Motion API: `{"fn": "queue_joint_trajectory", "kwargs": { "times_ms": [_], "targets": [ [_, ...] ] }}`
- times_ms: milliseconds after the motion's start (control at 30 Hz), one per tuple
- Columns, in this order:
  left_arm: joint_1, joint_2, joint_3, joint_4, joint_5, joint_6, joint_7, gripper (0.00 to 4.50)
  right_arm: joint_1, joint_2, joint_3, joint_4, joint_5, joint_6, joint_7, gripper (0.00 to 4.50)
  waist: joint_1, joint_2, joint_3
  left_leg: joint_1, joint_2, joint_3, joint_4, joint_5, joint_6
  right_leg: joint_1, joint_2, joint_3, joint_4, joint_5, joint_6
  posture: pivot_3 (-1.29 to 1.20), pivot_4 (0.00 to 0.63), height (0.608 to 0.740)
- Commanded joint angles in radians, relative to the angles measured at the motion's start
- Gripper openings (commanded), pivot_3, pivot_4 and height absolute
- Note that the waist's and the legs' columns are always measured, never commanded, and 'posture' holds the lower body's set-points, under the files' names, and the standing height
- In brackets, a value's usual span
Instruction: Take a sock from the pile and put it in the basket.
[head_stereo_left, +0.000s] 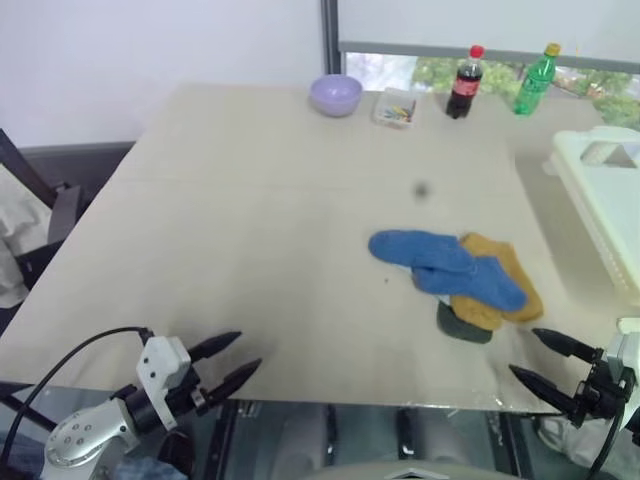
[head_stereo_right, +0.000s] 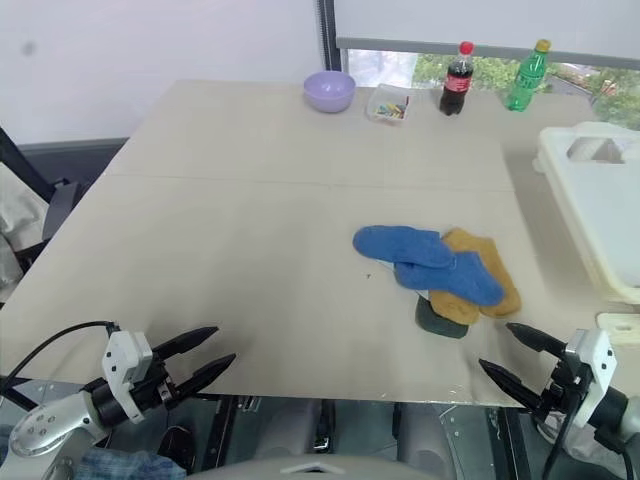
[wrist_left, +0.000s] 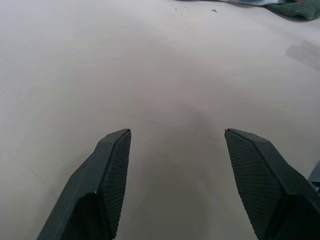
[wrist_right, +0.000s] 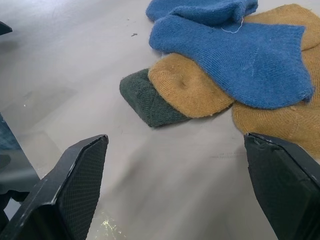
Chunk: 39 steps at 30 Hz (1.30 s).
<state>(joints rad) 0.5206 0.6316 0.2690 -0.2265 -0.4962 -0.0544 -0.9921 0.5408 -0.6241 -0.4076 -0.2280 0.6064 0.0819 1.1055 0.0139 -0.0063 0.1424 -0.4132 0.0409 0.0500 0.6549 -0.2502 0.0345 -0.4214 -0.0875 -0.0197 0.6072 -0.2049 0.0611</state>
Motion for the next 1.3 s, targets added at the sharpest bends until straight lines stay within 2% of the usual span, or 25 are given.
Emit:
{"fn": "queue_joint_trajectory", "kwargs": {
  "times_ms": [33, 333, 567, 867, 1100, 1300],
  "targets": [
    [0.011, -0.003, 0.024, -0.02, -0.031, -0.017, -0.035, 3.2, 0.026, -0.032, -0.055, -0.072, 0.037, 0.04, -0.005, 4.43, 0.0, 0.0, 0.0, 0.0, 0.0, 0.0, 0.0, 0.0, 0.0, 0.0, 0.0, 0.0, 0.0, 0.0, 0.0, 0.0, 0.15, 0.73],
    [-0.042, -0.023, 0.006, 0.023, -0.027, -0.022, -0.072, 3.2, 0.112, -0.042, -0.162, -0.142, 0.049, 0.095, -0.035, 4.43, 0.001, -0.001, 0.001, 0.0, 0.0, -0.001, 0.001, 0.0, 0.0, 0.0, 0.0, -0.001, 0.001, 0.0, 0.0, 0.0, 0.15, 0.73],
    [-0.058, -0.016, 0.01, 0.047, -0.025, -0.02, -0.102, 3.2, 0.155, -0.02, -0.193, -0.149, 0.049, 0.086, -0.037, 4.43, 0.001, -0.001, 0.0, 0.0, 0.0, 0.0, 0.001, 0.0, 0.0, 0.001, 0.0, 0.0, 0.0, 0.0, 0.0, 0.0, 0.15, 0.73],
    [-0.065, -0.019, 0.017, 0.056, -0.026, -0.019, -0.113, 3.2, 0.132, -0.024, -0.187, -0.131, 0.043, 0.084, -0.032, 4.43, 0.0, -0.001, 0.001, 0.0, 0.0, -0.001, 0.003, 0.0, 0.0, 0.001, 0.0, 0.0, 0.001, 0.0, 0.0, 0.0, 0.15, 0.73],
    [-0.072, -0.014, 0.039, 0.064, -0.022, -0.054, -0.123, 3.2, 0.029, -0.045, -0.144, -0.208, 0.069, 0.193, -0.127, 4.43, -0.001, 0.0, 0.001, 0.0, 0.0, -0.001, 0.005, 0.0, 0.0, 0.001, 0.0, 0.0, 0.002, 0.0, 0.0, 0.0, 0.15, 0.73],
    [-0.139, 0.019, 0.07, 0.086, -0.086, -0.011, -0.167, 3.2, -0.224, -0.084, -0.007, -0.288, 0.062, 0.36, -0.3, 4.43, -0.001, -0.001, 0.002, -0.001, 0.001, -0.002, 0.011, 0.0, 0.0, 0.001, 0.001, -0.001, 0.006, 0.0, 0.0, 0.0, 0.15, 0.73]
  ]
}}
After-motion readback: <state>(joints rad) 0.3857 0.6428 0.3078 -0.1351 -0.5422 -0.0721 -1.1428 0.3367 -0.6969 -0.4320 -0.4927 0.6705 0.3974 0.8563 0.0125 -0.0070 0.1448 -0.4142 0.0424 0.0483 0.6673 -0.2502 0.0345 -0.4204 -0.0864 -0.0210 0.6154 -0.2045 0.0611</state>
